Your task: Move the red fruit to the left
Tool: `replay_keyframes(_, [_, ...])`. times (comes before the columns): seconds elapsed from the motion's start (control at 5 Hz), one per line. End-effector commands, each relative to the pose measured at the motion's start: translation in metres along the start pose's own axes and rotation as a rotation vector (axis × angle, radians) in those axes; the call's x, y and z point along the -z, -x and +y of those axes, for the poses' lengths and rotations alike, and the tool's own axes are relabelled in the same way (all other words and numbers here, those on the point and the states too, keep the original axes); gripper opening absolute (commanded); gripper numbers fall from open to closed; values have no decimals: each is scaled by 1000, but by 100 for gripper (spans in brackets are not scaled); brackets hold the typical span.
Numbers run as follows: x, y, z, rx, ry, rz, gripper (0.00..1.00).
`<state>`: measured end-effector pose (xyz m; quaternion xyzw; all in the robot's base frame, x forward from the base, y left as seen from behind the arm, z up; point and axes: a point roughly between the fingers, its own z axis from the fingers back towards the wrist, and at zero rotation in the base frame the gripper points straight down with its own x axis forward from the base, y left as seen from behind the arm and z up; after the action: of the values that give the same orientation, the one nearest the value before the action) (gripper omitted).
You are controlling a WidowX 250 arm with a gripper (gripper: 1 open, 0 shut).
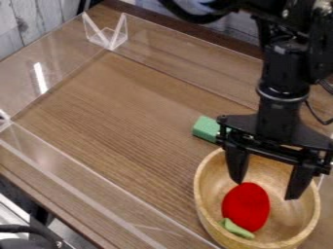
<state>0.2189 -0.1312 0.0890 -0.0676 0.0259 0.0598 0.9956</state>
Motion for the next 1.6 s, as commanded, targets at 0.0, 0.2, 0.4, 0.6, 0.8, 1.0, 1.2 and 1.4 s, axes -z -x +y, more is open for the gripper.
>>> replay_keyframes(0.0, [-8, 2, -2, -47, 30, -41, 100])
replay_keyframes(0.2, [-10, 3, -17, 15, 30, -30, 100])
replay_keyframes(0.4, [-13, 8, -19, 60, 27, -18, 100])
replay_keyframes(0.6, [-15, 14, -16, 42, 27, -19, 100])
replay_keyframes(0.8, [-16, 20, -13, 24, 27, -20, 100])
replay_keyframes(1.0, [-17, 22, -9, 18, 24, -23, 100])
replay_keyframes(1.2, [-12, 22, -4, -29, 21, -45, 100])
replay_keyframes(1.4, [-7, 21, -1, -68, 26, -54, 100])
